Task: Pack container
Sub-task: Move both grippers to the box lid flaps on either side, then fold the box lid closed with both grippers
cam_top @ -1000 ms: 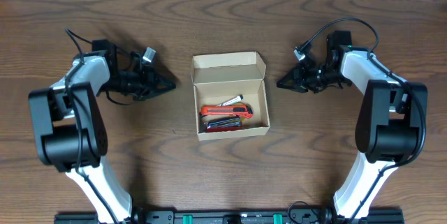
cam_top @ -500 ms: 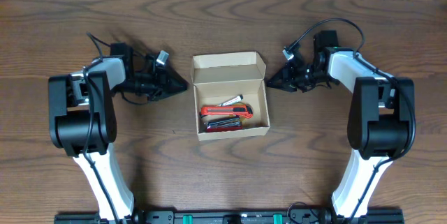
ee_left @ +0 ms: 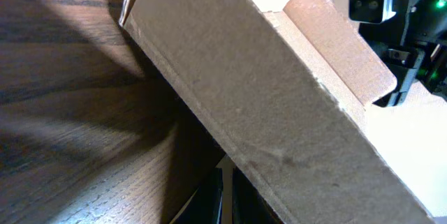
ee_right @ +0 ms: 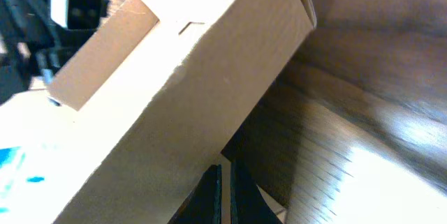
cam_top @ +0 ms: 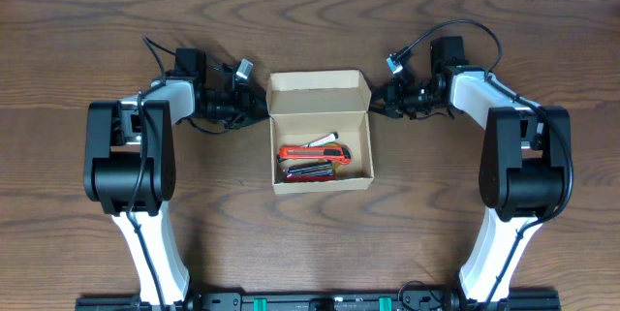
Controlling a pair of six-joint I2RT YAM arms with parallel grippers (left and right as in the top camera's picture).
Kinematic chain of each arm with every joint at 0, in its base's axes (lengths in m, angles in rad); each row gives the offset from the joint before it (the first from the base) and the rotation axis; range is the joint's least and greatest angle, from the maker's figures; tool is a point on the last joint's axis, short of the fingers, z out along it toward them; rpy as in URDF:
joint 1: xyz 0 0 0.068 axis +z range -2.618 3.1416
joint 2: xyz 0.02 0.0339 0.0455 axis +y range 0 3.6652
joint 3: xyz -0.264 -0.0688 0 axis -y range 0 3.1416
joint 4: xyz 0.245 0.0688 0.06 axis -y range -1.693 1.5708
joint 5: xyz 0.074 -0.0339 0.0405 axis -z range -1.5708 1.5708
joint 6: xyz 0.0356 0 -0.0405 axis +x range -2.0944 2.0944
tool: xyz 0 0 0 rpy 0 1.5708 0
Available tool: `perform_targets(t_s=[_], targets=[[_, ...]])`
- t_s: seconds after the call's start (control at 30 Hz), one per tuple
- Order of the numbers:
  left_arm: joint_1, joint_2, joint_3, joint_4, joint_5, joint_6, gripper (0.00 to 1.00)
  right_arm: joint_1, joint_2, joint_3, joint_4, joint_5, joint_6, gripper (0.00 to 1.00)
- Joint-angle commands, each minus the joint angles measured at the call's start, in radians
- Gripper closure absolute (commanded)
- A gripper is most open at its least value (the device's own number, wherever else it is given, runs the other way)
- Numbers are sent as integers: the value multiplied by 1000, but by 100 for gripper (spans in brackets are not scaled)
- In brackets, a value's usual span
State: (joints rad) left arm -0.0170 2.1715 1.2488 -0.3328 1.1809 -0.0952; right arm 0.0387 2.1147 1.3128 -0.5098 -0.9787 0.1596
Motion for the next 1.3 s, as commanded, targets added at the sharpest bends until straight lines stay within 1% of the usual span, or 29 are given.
perform_targets(t_s=[0.0,0.2,0.4,0.53,0.67,0.83,0.97,1.1,1.17,1.27], targets=[[2,13,7,1,26,-26,94,10,12,1,27,-103,27,99],[2,12,18,-2,51,-26,94,10,12,1,37,-104,31,99],[2,11,55,-16,74,-26,94,10,12,1,88,-175,27,99],[-3,8,101,-66,73,-24,94,10,12,1,101,-186,25,99],[-18,5,153,-119,73,-5,94,10,14,1,127,-253,2,99],[-44,5,231,-221,65,65,94,10,15,1,161,-314,-5,99],[-61,5,294,-316,47,119,94,10,16,1,162,-326,-4,99],[-71,5,362,-440,33,211,94,10,33,1,163,-368,-3,99],[-72,5,393,-504,-4,243,94,10,48,1,162,-398,14,99],[-72,5,444,-636,-44,349,94,10,85,1,162,-481,43,99]])
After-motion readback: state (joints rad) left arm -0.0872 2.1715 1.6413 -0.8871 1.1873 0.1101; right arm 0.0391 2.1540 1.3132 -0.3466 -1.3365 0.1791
